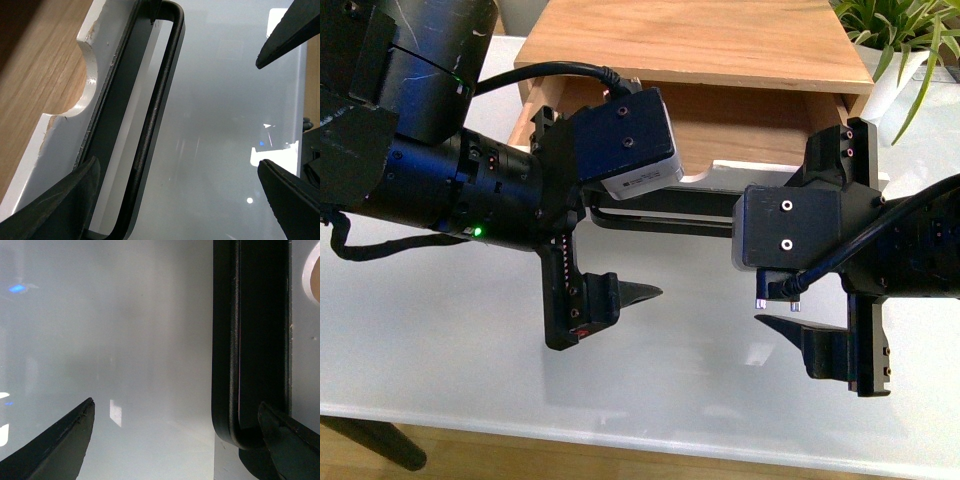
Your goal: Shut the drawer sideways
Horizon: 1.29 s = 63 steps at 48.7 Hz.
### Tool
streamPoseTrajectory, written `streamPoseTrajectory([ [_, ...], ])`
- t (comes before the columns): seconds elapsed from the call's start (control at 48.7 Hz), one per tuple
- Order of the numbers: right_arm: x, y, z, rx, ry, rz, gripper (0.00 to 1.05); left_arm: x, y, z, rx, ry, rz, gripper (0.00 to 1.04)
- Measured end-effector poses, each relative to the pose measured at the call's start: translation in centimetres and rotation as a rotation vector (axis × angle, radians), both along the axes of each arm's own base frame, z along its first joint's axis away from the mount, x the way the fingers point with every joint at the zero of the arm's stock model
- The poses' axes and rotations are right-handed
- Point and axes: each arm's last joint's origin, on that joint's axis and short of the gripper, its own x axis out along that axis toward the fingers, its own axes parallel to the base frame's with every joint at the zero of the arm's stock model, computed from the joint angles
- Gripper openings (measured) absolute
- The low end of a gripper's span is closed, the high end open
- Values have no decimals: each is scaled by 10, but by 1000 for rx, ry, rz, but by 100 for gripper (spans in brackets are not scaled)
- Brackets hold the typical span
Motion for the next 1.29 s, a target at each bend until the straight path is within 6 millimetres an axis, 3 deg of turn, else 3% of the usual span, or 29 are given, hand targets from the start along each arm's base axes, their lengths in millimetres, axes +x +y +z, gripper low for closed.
streamPoseTrajectory([
  [1.295,20,12,-15,7,-3,-37,96,19,-12,-15,47,65,1,96],
])
